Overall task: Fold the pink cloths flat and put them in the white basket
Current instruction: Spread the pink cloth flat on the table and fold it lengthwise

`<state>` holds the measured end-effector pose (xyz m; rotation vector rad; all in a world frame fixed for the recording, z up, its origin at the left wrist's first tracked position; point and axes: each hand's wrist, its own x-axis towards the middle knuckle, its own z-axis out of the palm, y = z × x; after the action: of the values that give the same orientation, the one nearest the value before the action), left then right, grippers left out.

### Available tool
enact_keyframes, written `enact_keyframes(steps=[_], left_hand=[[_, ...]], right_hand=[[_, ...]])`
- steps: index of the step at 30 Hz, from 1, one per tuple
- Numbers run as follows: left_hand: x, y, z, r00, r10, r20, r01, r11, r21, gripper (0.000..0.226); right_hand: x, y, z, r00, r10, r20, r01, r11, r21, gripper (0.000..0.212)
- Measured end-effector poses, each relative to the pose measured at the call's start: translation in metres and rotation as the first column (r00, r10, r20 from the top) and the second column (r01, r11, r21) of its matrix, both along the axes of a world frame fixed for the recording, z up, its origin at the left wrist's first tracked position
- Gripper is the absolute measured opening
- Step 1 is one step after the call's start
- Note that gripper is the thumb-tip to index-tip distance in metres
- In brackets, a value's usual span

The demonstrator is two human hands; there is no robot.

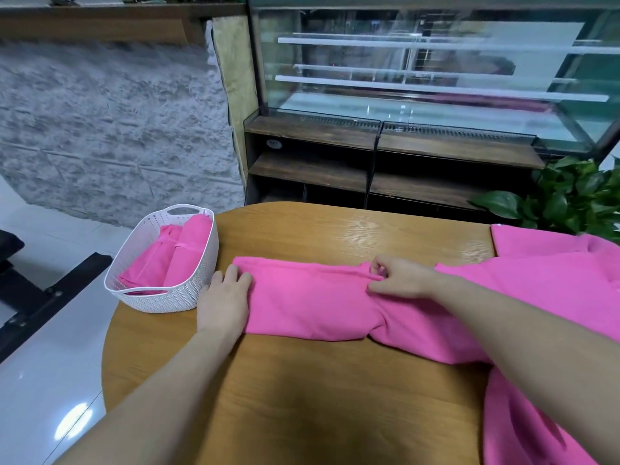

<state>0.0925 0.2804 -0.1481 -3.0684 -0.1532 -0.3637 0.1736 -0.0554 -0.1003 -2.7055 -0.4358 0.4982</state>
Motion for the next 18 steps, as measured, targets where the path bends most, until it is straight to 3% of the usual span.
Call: enact_keyframes(steps=[3,6,9,12,15,18], left_hand=[[-0.001,-0.02,0.002,0.994,-0.082,0.074,0.078,0.995,0.058,0.021],[-0.009,-0.07,0.007,0.977,-0.19,0.097,0.204,0.965,-0.164,0.032],[-0.018,-0.113,0.0,0.972,-0.198,-0.122,0.15,0.934,-0.324,0.049],[-0.018,-0.115,-0.01,0.95,-0.156,-0.27,0.099,0.972,-0.213,0.066],[-0.01,-0.098,-0.012,0.941,-0.103,-0.322,0.041,0.981,-0.192,0.058],[-0.008,-0.088,-0.01,0.929,-0.068,-0.362,0.002,0.983,-0.182,0.056]], right_hand=[[-0.006,-0.026,-0.002,1.0,0.018,-0.023,-0.019,0.999,-0.046,0.029],[-0.01,-0.041,-0.004,0.998,0.056,-0.038,-0.057,0.998,-0.01,0.029],[-0.014,-0.052,0.0,0.993,0.084,-0.084,-0.085,0.996,-0.011,0.023],[-0.015,-0.066,0.009,0.979,0.056,-0.195,-0.06,0.998,-0.015,0.018],[-0.017,-0.085,0.023,0.943,0.009,-0.333,-0.02,0.999,-0.029,0.018],[-0.019,-0.102,0.032,0.938,0.001,-0.346,-0.037,0.994,-0.099,0.013]])
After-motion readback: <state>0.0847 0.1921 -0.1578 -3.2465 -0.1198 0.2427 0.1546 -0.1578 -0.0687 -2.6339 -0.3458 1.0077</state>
